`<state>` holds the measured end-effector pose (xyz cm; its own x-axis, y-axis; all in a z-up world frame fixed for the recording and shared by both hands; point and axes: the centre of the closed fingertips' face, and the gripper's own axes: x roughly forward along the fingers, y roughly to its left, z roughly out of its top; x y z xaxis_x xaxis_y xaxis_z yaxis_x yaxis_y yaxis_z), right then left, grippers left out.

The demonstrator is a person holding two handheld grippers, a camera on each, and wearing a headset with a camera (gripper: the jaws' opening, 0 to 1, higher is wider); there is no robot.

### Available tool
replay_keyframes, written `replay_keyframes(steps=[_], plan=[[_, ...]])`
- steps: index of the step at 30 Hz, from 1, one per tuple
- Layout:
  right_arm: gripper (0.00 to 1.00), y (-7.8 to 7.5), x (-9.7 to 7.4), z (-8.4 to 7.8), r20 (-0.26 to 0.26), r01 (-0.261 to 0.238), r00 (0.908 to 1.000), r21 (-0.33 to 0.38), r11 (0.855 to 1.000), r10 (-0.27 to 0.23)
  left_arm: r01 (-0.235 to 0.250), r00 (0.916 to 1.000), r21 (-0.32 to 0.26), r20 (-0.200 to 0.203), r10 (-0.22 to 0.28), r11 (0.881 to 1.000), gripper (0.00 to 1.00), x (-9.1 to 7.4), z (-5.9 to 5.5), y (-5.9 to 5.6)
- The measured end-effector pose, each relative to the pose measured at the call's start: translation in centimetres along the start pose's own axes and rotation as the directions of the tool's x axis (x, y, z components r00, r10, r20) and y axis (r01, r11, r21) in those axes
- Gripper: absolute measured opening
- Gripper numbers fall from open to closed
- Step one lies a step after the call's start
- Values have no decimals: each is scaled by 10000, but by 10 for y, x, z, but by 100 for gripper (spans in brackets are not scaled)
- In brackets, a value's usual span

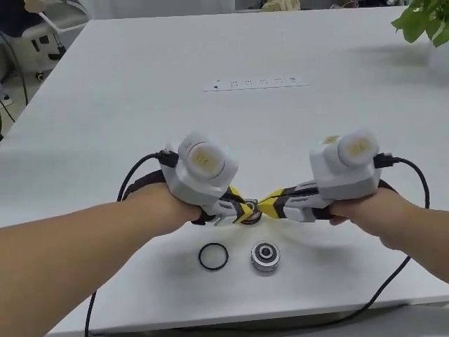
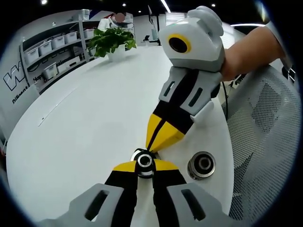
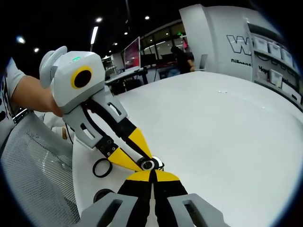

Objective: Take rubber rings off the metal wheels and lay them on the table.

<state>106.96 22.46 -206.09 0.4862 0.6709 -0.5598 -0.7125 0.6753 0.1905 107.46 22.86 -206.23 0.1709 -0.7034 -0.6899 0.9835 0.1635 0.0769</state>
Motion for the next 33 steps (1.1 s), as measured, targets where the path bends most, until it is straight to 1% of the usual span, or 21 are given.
replay_keyframes(steps=[6, 10, 22, 24, 25, 27, 33], plan=[[0, 2, 2, 1, 4, -56, 10000, -211, 9998, 56, 6, 10000, -22, 12, -6, 10000, 6, 0, 0, 0], [0, 4, 3, 2, -42, -93, 9999, -492, 9987, 91, 3, 10000, -15, -14, -3, 10000, 6, 0, 0, 0], [0, 6, 4, 3, -3, -127, 9999, -608, 9981, 127, -9, 10000, -23, -6, 9, 10000, 6, -1, 0, 0], [0, 7, 5, 4, 59, -173, 9998, -582, 9982, 176, -10, 10000, -21, -6, 10, 10000, 6, -1, 0, 0], [0, 11, 5, 8, 215, -283, 9993, -598, 9978, 296, -12, 10000, -14, -6, 12, 10000, 6, -1, 0, 0], [0, 14, 5, 13, 325, -284, 9990, -679, 9973, 306, -15, 10000, -9, 8, 15, 10000, 6, 0, 0, 0], [0, 13, 5, 8, 316, -235, 9992, -705, 9972, 258, -35, 10000, -9, 29, 35, 10000, 6, 0, -1, -1]])
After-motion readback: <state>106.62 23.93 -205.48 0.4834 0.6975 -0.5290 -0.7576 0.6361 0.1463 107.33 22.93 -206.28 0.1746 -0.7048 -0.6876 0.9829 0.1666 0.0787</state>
